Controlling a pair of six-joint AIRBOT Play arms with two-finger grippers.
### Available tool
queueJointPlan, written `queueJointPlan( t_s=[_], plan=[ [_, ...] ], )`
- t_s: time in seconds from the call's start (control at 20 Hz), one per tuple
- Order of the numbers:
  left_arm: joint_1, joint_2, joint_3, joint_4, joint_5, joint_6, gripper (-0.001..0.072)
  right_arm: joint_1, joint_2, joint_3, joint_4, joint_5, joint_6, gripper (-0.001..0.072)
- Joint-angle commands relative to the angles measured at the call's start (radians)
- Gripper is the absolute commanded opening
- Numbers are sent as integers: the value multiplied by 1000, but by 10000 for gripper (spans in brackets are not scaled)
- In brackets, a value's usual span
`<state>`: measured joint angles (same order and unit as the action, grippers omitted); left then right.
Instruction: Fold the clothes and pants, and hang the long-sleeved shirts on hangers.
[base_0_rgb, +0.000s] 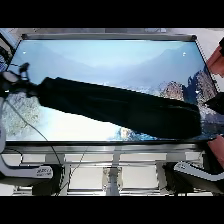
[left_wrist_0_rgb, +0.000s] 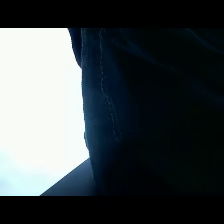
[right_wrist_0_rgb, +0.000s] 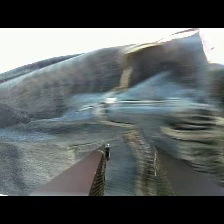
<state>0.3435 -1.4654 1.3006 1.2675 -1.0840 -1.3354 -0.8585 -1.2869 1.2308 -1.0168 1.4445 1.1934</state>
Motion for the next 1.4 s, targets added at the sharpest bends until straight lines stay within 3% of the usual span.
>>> queueJointPlan(
  t_s=[0.0, 0.15, 0.3, 0.5, 0.7, 0.95, 1.1, 1.35],
  plan=[
    [107, 125, 1, 351, -156, -4, 29, 63, 1, 0, 51, 25, -10, 333],
    [117, 182, 1, 479, -220, 48, 30, 199, 1, 0, 52, -6, -10, 333],
    [46, 214, 2, 402, -233, 66, 29, 352, 0, 0, 45, -56, -10, 332],
    [-182, 211, 8, 348, -256, 67, 29, 507, 0, 0, -44, -96, -9, 332],
    [-388, 210, 13, 110, -189, 50, 29, 522, 0, 0, -46, -95, 17, 332],
    [-482, 137, 13, -340, -29, 68, 30, 522, 0, 0, -45, -11, 29, 332],
    [-525, 77, 13, -437, -23, 68, 30, 522, 0, 0, -45, 27, 29, 332],
    [-634, 42, 13, -446, -39, 88, 30, 522, 0, 0, -45, 37, 47, 332]
  ],
)
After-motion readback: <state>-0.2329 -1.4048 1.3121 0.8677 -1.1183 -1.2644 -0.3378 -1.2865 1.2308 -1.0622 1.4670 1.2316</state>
